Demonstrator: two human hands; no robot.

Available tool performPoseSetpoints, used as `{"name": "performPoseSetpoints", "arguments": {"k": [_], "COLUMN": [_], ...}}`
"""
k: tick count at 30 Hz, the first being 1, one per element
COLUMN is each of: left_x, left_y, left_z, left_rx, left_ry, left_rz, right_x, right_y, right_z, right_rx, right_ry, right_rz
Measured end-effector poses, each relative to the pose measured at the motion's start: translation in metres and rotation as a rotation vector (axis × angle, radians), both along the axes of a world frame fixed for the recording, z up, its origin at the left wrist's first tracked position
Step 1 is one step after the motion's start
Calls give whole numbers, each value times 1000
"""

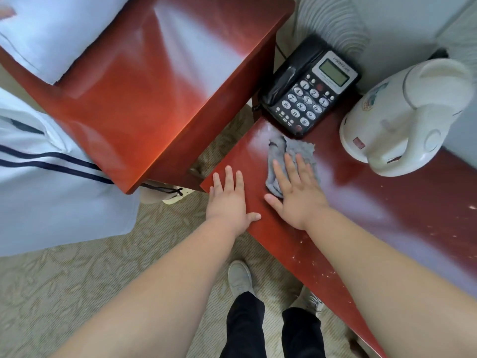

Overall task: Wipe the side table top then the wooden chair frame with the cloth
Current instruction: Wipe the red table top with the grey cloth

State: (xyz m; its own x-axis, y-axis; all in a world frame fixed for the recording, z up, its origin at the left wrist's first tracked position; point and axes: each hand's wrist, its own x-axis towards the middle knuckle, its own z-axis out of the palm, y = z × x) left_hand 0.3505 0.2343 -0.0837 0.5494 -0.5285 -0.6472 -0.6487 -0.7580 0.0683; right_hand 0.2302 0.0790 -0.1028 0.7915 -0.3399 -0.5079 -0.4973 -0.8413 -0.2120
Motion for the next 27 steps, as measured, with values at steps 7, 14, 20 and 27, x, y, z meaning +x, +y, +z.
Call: {"name": "performPoseSetpoints", "arguments": {"k": [7,14,20,27], "left_x": [1,0,-2,-1], "left_y": [0,-3,-8,-3], "left_z": [-2,-1,2,-5], "left_rx": [0,40,73,48], "left_ry": [13,3,2,-2], "left_rz": [2,-15,-28,-20], "right_x": [7,29,-63,5], "right_y": [-9,-14,21,-21], "right_z": [1,-5,2,-9], "right_rx": [-12,25,47,-32], "right_ry": [54,0,56,65], "right_rz": [41,28,106,-96]}}
